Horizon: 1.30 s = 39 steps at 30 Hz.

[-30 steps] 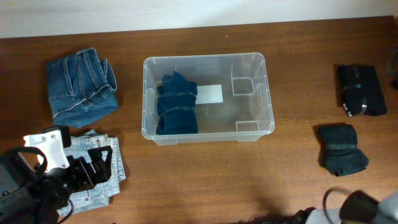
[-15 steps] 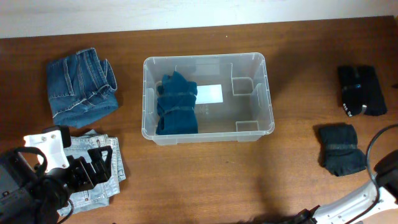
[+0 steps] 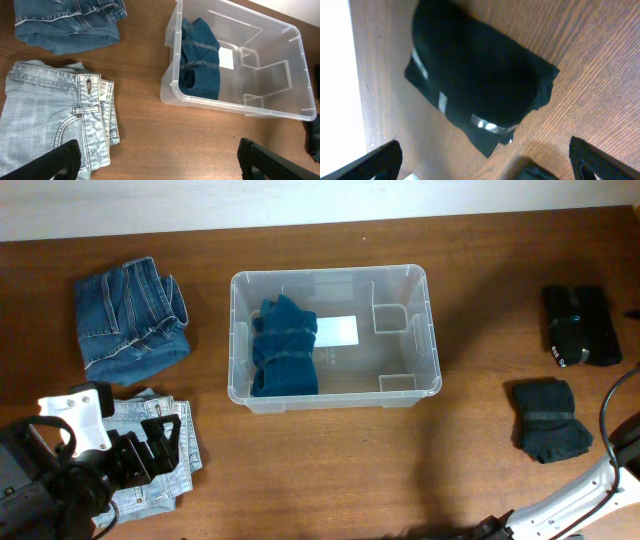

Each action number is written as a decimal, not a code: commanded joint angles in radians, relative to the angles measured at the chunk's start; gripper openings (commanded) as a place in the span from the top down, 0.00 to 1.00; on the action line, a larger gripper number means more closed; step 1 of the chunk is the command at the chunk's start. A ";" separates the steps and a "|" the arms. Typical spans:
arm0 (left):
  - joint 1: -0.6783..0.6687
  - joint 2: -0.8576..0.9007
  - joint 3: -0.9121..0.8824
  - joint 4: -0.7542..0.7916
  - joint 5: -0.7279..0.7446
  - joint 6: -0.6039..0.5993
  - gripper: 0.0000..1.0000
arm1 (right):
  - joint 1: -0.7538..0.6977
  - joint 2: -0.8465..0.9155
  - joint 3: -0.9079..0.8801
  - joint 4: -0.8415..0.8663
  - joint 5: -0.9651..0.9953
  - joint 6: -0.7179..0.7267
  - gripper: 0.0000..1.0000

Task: Pack container
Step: 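Reach the right gripper to the black folded garment at top-right and grasp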

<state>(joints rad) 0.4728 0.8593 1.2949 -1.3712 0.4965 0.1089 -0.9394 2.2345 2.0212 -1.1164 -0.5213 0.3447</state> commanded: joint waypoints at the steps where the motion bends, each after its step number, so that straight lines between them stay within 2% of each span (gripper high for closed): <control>1: 0.000 0.001 0.001 0.002 -0.001 0.013 0.01 | -0.003 0.005 -0.087 0.046 0.021 0.054 0.01; 15: 0.000 0.001 0.001 0.002 -0.001 0.013 0.01 | 0.079 0.005 -0.283 0.293 0.031 0.054 0.02; 22: 0.000 0.001 0.001 0.002 -0.001 0.013 0.01 | 0.135 0.007 -0.284 0.314 0.132 0.058 0.02; 31: 0.000 0.001 0.001 0.002 -0.001 0.013 0.01 | 0.140 0.015 -0.300 0.314 0.188 0.094 0.01; 39: 0.000 0.001 0.001 0.002 -0.001 0.013 0.01 | 0.140 0.017 -0.376 0.393 0.193 0.105 0.01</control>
<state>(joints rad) 0.4728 0.8593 1.2949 -1.3712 0.4965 0.1089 -0.8021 2.2360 1.6997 -0.7437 -0.3561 0.4404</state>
